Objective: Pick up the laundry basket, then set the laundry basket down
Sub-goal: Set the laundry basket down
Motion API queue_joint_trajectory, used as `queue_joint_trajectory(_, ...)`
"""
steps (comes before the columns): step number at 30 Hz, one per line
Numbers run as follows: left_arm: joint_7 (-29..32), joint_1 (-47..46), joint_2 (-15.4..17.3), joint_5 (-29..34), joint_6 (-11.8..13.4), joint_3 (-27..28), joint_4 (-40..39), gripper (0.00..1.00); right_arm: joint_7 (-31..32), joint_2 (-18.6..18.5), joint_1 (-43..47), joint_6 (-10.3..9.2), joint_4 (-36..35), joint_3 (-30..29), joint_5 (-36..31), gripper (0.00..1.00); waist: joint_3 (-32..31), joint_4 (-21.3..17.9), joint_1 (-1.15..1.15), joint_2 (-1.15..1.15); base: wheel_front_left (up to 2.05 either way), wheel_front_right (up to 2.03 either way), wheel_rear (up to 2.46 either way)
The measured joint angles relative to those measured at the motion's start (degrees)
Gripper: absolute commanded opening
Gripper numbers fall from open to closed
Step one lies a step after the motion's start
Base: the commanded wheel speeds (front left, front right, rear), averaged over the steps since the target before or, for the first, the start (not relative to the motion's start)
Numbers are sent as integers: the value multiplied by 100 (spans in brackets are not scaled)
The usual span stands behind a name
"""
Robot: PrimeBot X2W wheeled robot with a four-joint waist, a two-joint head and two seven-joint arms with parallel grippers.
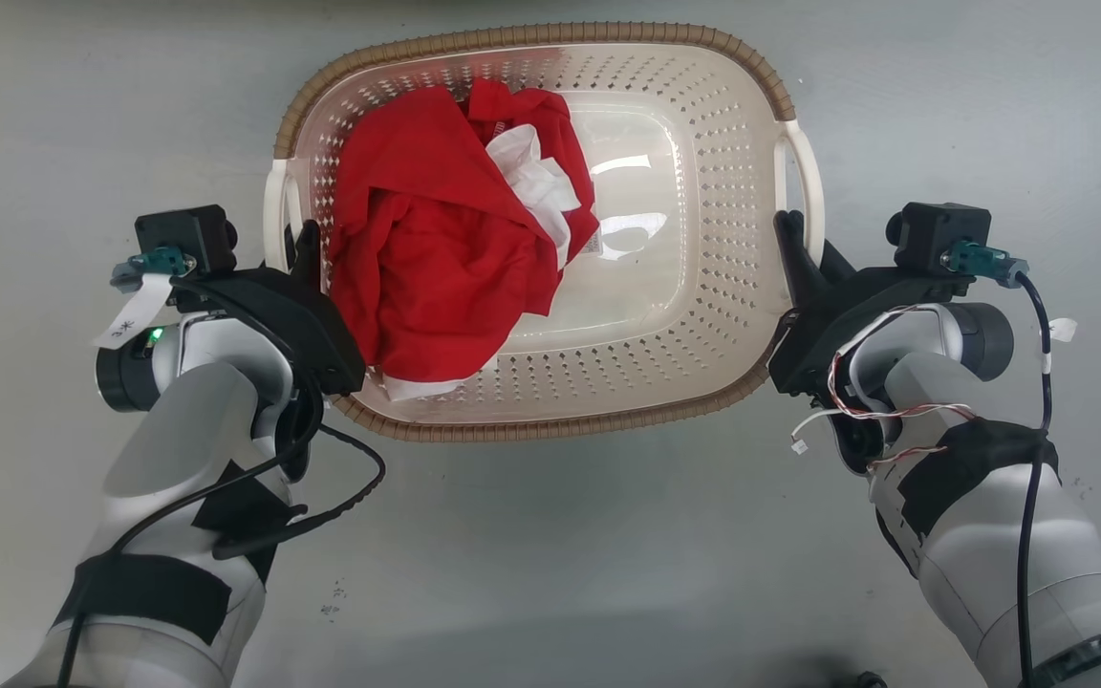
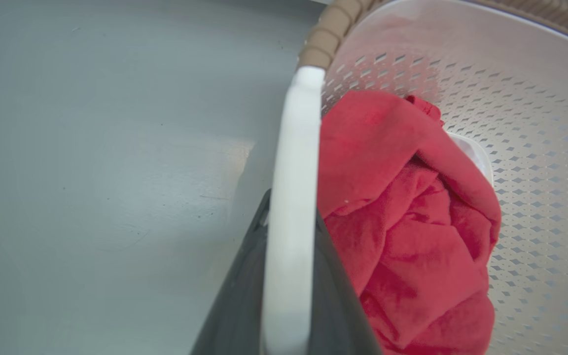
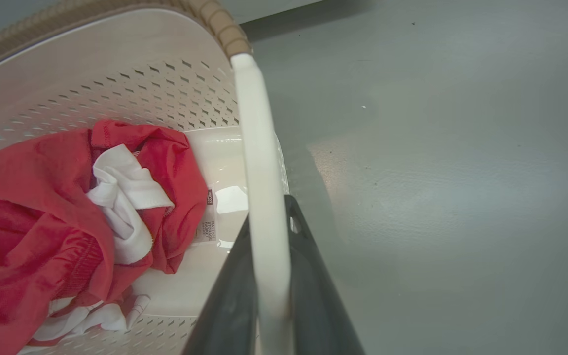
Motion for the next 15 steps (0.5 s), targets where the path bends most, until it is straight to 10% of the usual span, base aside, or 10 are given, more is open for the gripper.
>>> queue_joint_trajectory(6,-4,-22,-16,-1,-51,2,42,0,8,-7,-27,4,26,11,1,0,-9,14,1,1,0,0,0)
queue_joint_trajectory(7,-4,-24,-19,-4,-105,9,45,0,26,-8,-42,4,35,11,2,32,-12,17,1,1,0,0,0)
queue_joint_trajectory(8,-5,-24,-26,-42,-141,60,56,51,25,-9,-62,4,43,9,4,81,-15,21,2,2,0,0,0)
queue_joint_trajectory(9,-23,-25,-45,-63,-147,85,60,51,25,-10,-81,4,47,3,12,81,-19,26,2,2,0,0,0)
queue_joint_trajectory(10,-22,-29,-46,-64,-151,90,74,100,43,-19,-103,4,64,7,12,100,-24,31,2,2,0,0,0)
queue_joint_trajectory(15,-41,-32,52,-97,-198,131,186,100,132,-152,-104,10,123,52,54,100,-57,57,3,4,0,0,0)
